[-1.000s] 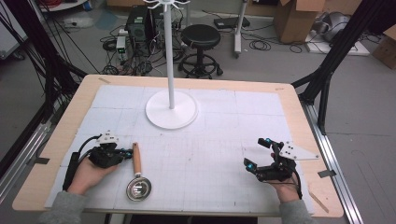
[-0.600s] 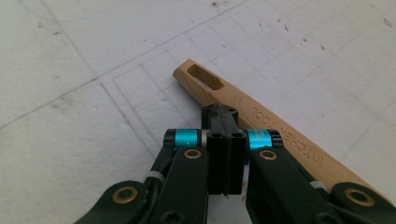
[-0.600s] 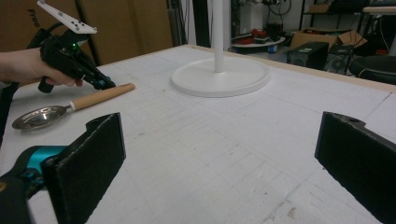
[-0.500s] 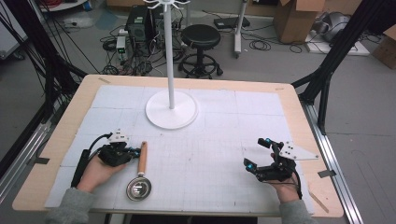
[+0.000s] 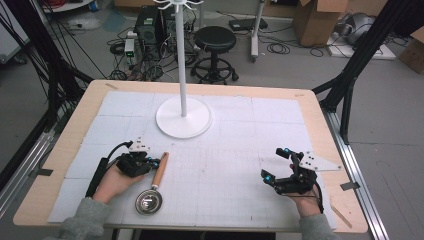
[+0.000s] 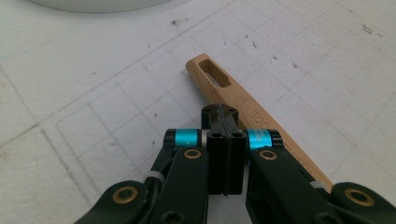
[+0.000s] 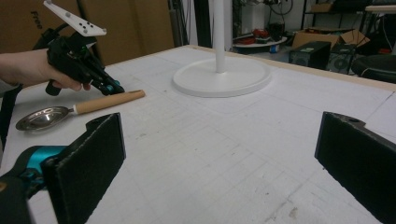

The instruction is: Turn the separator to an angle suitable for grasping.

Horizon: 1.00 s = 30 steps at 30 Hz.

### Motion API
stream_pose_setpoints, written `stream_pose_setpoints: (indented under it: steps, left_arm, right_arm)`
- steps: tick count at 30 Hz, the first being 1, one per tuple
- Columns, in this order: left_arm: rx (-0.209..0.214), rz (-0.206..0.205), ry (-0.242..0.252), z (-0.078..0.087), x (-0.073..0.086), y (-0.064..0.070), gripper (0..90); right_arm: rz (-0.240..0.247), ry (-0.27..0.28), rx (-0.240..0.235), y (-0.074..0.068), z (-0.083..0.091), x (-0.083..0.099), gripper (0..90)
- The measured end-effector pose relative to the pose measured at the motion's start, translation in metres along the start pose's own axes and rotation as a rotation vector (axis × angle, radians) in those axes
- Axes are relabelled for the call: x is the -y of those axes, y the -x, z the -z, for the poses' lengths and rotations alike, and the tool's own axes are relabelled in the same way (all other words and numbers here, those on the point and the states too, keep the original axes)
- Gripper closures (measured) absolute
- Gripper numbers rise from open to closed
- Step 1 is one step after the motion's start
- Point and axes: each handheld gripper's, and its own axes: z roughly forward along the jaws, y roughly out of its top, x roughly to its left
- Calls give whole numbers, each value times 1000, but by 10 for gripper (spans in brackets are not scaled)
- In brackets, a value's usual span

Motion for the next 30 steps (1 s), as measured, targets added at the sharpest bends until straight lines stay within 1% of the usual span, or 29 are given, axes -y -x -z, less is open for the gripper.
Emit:
stream_pose_setpoints:
  steps: [4, 5, 7, 9, 13, 16, 17, 20, 22, 25, 28, 29, 30]
  left_arm:
    - [4, -8, -8, -5, -5, 5, 900]
    - [12, -10, -8, -6, -7, 6, 900]
    - [13, -15, -15, -8, -9, 9, 900]
    - [27, -17, -15, -11, -12, 11, 900]
    - [35, -27, -20, -15, -15, 17, 900]
    - [35, -25, -29, -16, -17, 18, 900]
    - [37, -17, -27, -16, -18, 19, 900]
    - [52, -12, -29, -17, -19, 20, 900]
    - [60, -16, -32, -19, -21, 22, 900]
    - [60, -26, -42, -21, -23, 26, 900]
    - [74, -40, -46, -24, -27, 31, 900]
    - [96, -47, -51, -27, -29, 34, 900]
    - [99, -60, -55, -28, -31, 38, 900]
  right_arm:
    - [-4, -2, -1, -1, 0, 0, 9]
    - [1, 1, 1, 0, 0, 0, 9]
    - [-3, 3, 1, 0, 0, 0, 8]
    - [-3, 2, 0, 0, 0, 0, 9]
    - [-3, 2, 0, 0, 0, 0, 9]
    - [-3, 2, -1, 0, 0, 0, 9]
    - [-3, 1, -1, 0, 0, 0, 8]
    - [-1, 1, 0, 0, 0, 0, 9]
    - [1, 0, 1, 0, 0, 0, 9]
    - [1, 2, 0, 0, 0, 0, 9]
    - [0, 2, 0, -1, 0, 0, 9]
    - [2, 2, 0, 0, 0, 0, 9]
    - [-1, 3, -3, -1, 1, 0, 8]
